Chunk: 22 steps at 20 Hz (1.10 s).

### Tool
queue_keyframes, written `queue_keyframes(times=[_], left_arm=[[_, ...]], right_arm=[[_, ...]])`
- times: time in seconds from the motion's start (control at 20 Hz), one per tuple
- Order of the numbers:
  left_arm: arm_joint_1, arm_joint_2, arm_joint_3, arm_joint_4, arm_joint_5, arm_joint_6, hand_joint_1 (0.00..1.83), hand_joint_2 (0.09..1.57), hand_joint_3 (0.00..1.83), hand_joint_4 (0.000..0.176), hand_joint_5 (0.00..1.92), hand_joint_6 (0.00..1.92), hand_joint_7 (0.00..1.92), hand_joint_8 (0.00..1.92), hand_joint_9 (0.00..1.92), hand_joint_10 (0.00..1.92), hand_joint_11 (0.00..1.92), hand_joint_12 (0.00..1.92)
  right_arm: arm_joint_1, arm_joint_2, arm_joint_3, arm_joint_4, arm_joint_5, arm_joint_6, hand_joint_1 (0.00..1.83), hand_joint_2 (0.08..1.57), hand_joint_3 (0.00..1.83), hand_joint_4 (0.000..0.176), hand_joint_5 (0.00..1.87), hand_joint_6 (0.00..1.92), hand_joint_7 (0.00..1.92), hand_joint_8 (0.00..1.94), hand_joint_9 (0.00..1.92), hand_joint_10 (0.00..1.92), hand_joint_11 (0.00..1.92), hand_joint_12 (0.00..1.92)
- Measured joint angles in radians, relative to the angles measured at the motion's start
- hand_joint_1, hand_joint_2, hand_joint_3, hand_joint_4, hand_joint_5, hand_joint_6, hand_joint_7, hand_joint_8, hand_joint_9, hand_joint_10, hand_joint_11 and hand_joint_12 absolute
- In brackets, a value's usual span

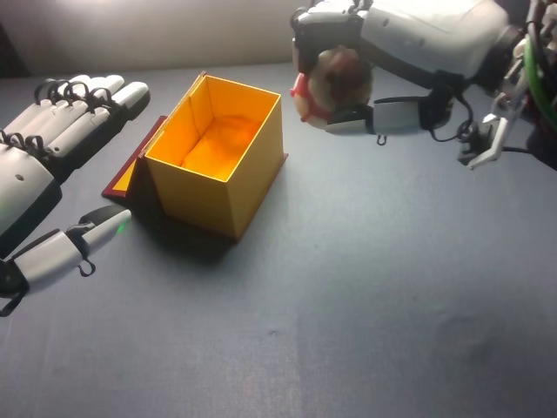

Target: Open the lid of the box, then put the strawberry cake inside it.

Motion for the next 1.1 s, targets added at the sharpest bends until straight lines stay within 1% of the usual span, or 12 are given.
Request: queue_keyframes(times=[0.15, 0.3, 0.4, 0.55, 0.6, 0.65, 0.7, 0.75, 0.85, 0.95, 1.05, 1.1], left_arm=[[0.002, 0.0, 0.003, 0.002, 0.0, -0.001, 0.79, 1.4, 0.0, 0.048, 0.0, 0.0, 0.0, 0.0, 0.0, 0.0, 0.0, 0.0], [0.002, -0.006, 0.01, -0.001, 0.004, -0.005, 0.78, 1.4, 0.0, 0.037, 0.0, 0.0, 0.0, 0.0, 0.0, 0.0, 0.0, 0.0], [0.002, -0.006, 0.011, 0.0, 0.003, -0.005, 0.78, 1.41, 0.0, 0.045, 0.0, 0.0, 0.0, 0.0, 0.0, 0.0, 0.0, 0.0], [0.002, -0.014, 0.016, -0.003, 0.001, -0.006, 0.79, 1.41, 0.0, 0.051, 0.01, 0.0, 0.0, 0.0, 0.0, 0.0, 0.0, 0.0], [0.003, -0.015, 0.018, -0.002, 0.002, -0.006, 0.79, 1.41, 0.0, 0.051, 0.01, 0.0, 0.0, 0.0, 0.0, 0.0, 0.0, 0.0], [0.005, -0.019, 0.023, 0.003, 0.002, -0.011, 0.79, 1.4, 0.0, 0.052, 0.0, 0.0, 0.0, 0.0, 0.0, 0.0, 0.0, 0.0], [0.005, -0.02, 0.024, 0.002, 0.005, -0.013, 0.79, 1.41, 0.0, 0.057, 0.0, 0.0, 0.0, 0.0, 0.0, 0.0, 0.0, 0.0], [0.005, -0.024, 0.028, 0.0, 0.002, -0.015, 0.79, 1.4, 0.0, 0.057, 0.0, 0.0, 0.0, 0.0, 0.0, 0.0, 0.0, 0.0], [0.005, -0.024, 0.03, 0.003, 0.003, -0.018, 0.77, 1.4, 0.0, 0.061, 0.0, 0.0, 0.0, 0.0, 0.0, 0.0, 0.0, 0.0], [0.005, -0.028, 0.039, -0.001, 0.0, -0.019, 0.75, 1.41, 0.0, 0.065, 0.0, 0.0, 0.0, 0.0, 0.0, 0.0, 0.0, 0.0], [0.005, -0.036, 0.042, -0.009, 0.002, -0.022, 0.76, 1.41, 0.0, 0.049, 0.0, 0.0, 0.0, 0.0, 0.0, 0.0, 0.0, 0.0], [0.005, -0.037, 0.042, -0.004, 0.005, -0.024, 0.79, 1.4, 0.0, 0.05, 0.0, 0.0, 0.0, 0.0, 0.0, 0.0, 0.0, 0.0]], right_arm=[[0.016, -0.024, 0.021, -0.002, 0.007, 0.014, 1.35, 1.23, 0.0, 0.0, 0.61, 1.27, 0.76, 1.36, 0.86, 1.52, 0.8, 1.73], [0.03, -0.052, 0.048, -0.018, 0.003, 0.032, 1.35, 1.22, 0.0, 0.0, 0.64, 1.25, 0.77, 1.34, 0.88, 1.5, 0.81, 1.71], [0.045, -0.066, 0.059, -0.026, -0.005, 0.033, 1.35, 1.22, 0.0, 0.0, 0.65, 1.2, 0.76, 1.38, 0.87, 1.52, 0.8, 1.75], [0.06, -0.093, 0.088, -0.029, -0.016, 0.04, 1.34, 1.23, 0.0, 0.0, 0.66, 1.32, 0.71, 1.38, 0.79, 1.52, 0.64, 1.7], [0.062, -0.101, 0.096, -0.03, -0.021, 0.04, 1.34, 1.23, 0.0, 0.0, 0.63, 1.32, 0.72, 1.36, 0.81, 1.52, 0.7, 1.7], [0.066, -0.114, 0.106, -0.029, -0.029, 0.04, 1.35, 1.23, 0.0, 0.0, 0.63, 1.34, 0.73, 1.33, 0.84, 1.46, 0.73, 1.63], [0.068, -0.127, 0.114, -0.03, -0.037, 0.041, 1.45, 1.2, 0.0, 0.0, 0.65, 1.26, 0.76, 1.25, 0.87, 1.32, 0.69, 1.75], [0.074, -0.142, 0.126, -0.034, -0.05, 0.041, 1.48, 1.2, 0.0, 0.0, 0.66, 1.24, 0.79, 1.22, 0.87, 1.31, 0.6, 1.81], [0.08, -0.168, 0.144, -0.037, -0.064, 0.044, 1.48, 1.2, 0.0, 0.0, 0.66, 1.28, 0.78, 1.23, 0.81, 1.36, 0.6, 1.82], [0.08, -0.198, 0.173, -0.038, -0.084, 0.064, 1.35, 1.23, 0.0, 0.0, 0.65, 1.38, 0.75, 1.3, 0.78, 1.51, 0.61, 1.69], [0.08, -0.214, 0.192, -0.042, -0.106, 0.07, 1.34, 1.23, 0.0, 0.0, 0.68, 1.32, 0.74, 1.33, 0.78, 1.52, 0.66, 1.7], [0.082, -0.222, 0.203, -0.041, -0.113, 0.07, 1.35, 1.21, 0.0, 0.0, 0.75, 1.26, 0.75, 1.29, 0.79, 1.49, 0.6, 1.7]])
